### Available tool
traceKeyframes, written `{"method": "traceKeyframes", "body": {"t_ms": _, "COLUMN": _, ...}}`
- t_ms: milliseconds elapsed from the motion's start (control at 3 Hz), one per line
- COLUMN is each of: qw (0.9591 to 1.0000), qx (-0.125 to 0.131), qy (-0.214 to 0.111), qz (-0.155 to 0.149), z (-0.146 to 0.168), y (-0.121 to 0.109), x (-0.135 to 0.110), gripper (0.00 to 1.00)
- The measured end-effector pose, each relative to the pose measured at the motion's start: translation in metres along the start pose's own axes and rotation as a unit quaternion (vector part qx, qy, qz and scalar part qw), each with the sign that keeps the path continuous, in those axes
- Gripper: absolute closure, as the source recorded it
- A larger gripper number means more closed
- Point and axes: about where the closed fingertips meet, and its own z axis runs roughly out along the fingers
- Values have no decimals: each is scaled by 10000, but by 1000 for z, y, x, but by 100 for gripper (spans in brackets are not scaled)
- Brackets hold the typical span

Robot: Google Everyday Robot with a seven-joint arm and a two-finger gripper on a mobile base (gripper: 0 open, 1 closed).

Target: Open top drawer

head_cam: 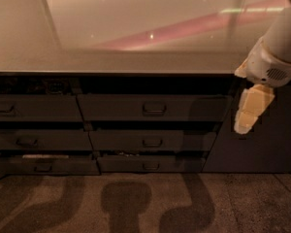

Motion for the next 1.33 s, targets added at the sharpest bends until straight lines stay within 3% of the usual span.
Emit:
{"method": "traceKeyframes", "body": {"t_ms": 333, "qw": 10000, "qx": -45, "qy": 2, "qz": 6, "z": 6, "y": -1, "x": 1, "gripper": 0}}
{"method": "traceKeyframes", "body": {"t_ms": 667, "qw": 9993, "qx": 286, "qy": 9, "qz": -261, "z": 4, "y": 6, "x": 0, "gripper": 0}}
{"method": "traceKeyframes", "body": {"t_ms": 1000, "qw": 9929, "qx": 1015, "qy": 76, "qz": -619, "z": -12, "y": 39, "x": 7, "gripper": 0}}
{"method": "traceKeyframes", "body": {"t_ms": 1333, "qw": 9913, "qx": 1209, "qy": 146, "qz": -502, "z": -4, "y": 50, "x": 25, "gripper": 0}}
